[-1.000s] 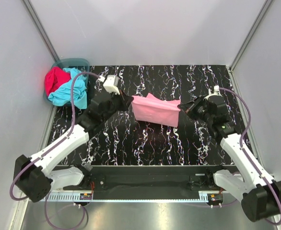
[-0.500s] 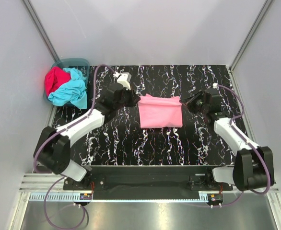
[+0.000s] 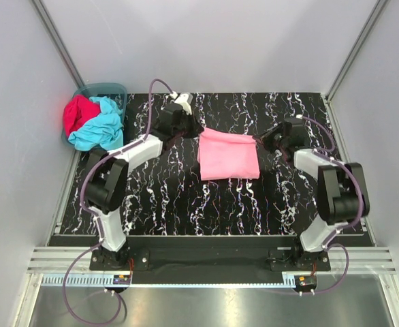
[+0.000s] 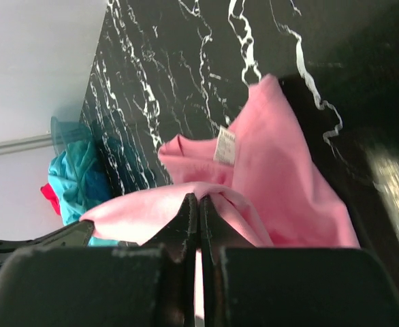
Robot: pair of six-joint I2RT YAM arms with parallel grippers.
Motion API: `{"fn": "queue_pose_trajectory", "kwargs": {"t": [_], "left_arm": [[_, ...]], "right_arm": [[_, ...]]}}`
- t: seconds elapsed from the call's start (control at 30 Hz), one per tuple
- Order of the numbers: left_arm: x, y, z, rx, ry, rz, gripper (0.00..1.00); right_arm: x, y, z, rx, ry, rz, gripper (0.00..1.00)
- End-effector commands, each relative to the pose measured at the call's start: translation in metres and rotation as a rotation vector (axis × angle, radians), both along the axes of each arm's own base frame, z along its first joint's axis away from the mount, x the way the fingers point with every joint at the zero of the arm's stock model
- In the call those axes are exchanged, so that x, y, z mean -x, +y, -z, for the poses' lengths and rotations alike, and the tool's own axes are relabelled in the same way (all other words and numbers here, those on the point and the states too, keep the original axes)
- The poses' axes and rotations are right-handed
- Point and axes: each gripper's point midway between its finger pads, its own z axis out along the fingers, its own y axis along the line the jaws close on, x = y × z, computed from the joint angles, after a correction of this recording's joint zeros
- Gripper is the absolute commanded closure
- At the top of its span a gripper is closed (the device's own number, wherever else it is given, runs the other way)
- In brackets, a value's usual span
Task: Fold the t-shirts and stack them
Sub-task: Fold the tshirt
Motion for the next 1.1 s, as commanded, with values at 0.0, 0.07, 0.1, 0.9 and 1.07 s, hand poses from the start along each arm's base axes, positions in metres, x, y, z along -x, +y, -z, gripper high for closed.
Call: {"fn": "queue_pose_trajectory", "kwargs": {"t": [0.0,0.07,0.1,0.9,1.07], "left_arm": [[-0.025,-0.001,-0.014,0.043,-0.053,0.013,1.0],[-0.033,0.003,0.0,0.041,-0.027,0.002,1.0],[-0.036,0.004,0.003,0.043,-0.022,0.001,1.0],[-0.033,0.031,-0.024,0.08,-0.029,-0.074,0.04],[0.004,0.02,-0.022,0.134,-0.023,-0.048,0.04]], "right_arm": [[-0.038,0.005,-0.018,-0.045,-0.086,-0.007,1.0],[-0.053,0.006,-0.01,-0.05,-0.076,-0.008,1.0],[-0.058,0.006,-0.008,-0.051,-0.072,-0.011,1.0],[-0.062,-0.02,-0.086,0.117,-0.232,0.03,0.4],[-0.056,0.013,-0.089,0.02,-0.249,-0.142,0.41]]}}
